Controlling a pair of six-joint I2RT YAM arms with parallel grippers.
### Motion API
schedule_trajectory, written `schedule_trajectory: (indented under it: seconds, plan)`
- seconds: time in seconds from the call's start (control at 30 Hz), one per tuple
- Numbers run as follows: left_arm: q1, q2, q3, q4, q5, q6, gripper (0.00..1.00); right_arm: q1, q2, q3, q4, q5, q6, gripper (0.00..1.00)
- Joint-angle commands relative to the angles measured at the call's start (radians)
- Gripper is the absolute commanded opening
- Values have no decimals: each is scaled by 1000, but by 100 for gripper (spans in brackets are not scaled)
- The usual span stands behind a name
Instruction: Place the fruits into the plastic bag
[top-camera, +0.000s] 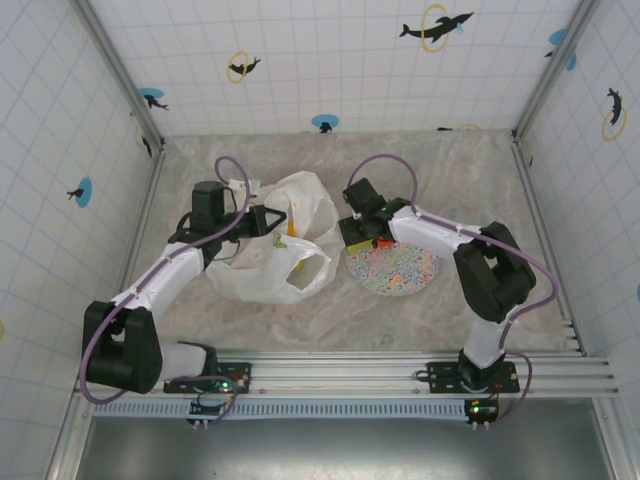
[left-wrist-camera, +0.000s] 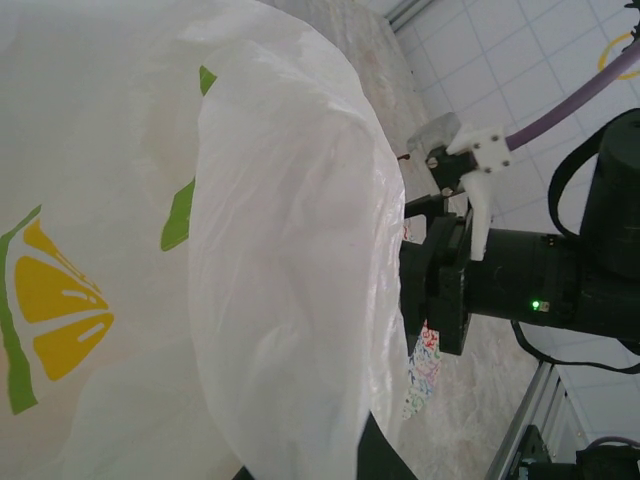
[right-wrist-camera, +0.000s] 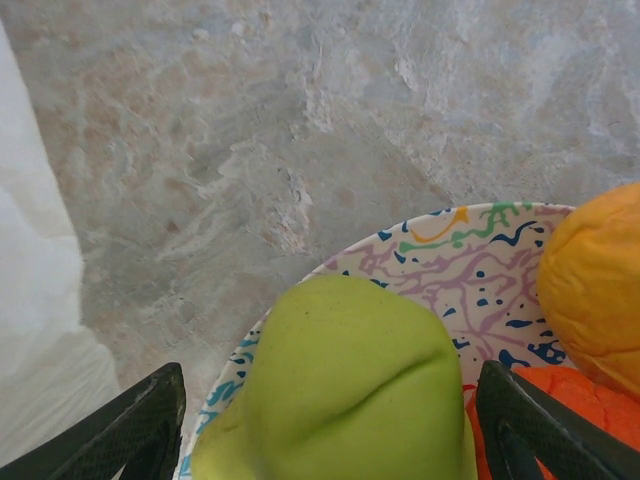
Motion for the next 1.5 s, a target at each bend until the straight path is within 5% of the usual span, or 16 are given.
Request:
schedule_trajectory:
  seconds: [0.0,0.93,1.47]
  plan:
    - [8,9,11,-3,8,-8,0,13,30,42,-34,4,-24,77]
    - [8,14,13,-2,26,-13,0,1,77,17,-6,-29,7,75]
    - [8,14,12,-1,30,-15,0,0,-55,-56,3,-28,21,58]
